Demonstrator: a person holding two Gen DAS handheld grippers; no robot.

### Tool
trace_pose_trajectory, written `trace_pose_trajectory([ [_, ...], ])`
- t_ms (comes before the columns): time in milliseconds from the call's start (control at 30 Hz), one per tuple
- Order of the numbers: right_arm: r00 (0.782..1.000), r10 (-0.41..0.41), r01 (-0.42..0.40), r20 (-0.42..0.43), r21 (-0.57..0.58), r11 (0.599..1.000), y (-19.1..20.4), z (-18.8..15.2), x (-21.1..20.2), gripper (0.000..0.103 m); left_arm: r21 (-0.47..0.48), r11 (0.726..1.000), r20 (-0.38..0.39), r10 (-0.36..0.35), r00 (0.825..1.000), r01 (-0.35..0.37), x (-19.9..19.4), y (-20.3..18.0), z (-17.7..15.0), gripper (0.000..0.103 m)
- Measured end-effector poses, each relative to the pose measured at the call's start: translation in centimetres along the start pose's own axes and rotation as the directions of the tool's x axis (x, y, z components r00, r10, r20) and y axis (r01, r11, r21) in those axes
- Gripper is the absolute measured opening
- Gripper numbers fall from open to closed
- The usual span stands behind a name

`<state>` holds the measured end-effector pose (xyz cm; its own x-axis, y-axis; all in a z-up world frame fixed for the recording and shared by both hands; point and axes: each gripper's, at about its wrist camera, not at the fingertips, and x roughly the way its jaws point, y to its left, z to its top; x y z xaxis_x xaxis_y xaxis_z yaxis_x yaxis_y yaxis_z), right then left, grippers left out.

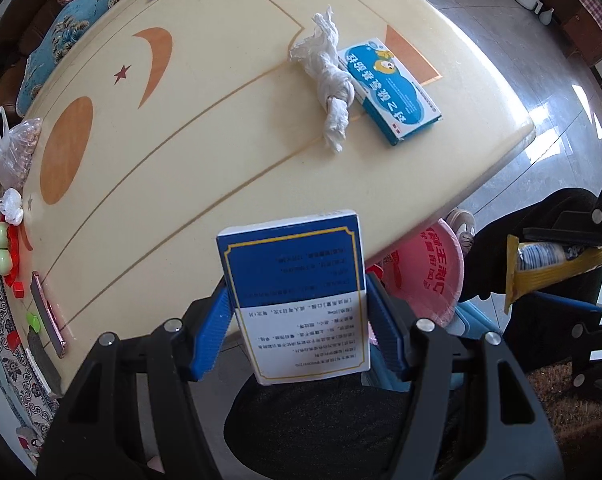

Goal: Collect trash
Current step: 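Carry the white box and yellow wrapper with both tools over the pink bin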

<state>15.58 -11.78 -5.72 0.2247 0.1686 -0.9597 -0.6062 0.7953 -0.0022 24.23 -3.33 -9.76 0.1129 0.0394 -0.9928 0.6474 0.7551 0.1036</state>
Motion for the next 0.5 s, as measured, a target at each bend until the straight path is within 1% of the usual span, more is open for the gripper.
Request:
trace_pose_trajectory([
  [267, 1.0, 0.013, -0.012, -0.014, 0.068, 0.998, 1.0, -3.6, 1.2, 0.028, 0.01, 0.999, -0.002, -0.034, 0.999, 0.034, 1.7, -2.8, -3.3, 0.063],
  [367, 1.0, 0.027, -0.026, -0.01, 0.094, 0.995, 1.2, -4.6, 1.7, 0.028, 0.023, 0.999, 0.0, -0.045, 0.999, 0.045, 2.6, -3.7, -3.9, 0.063],
  [500, 1.0, 0.015, -0.014, -0.005, 0.097, 0.995, 1.7, -5.6, 2.3, 0.028, 0.04, 0.998, -0.001, -0.046, 0.999, 0.046, 3.6, -5.1, -4.6, 0.063],
])
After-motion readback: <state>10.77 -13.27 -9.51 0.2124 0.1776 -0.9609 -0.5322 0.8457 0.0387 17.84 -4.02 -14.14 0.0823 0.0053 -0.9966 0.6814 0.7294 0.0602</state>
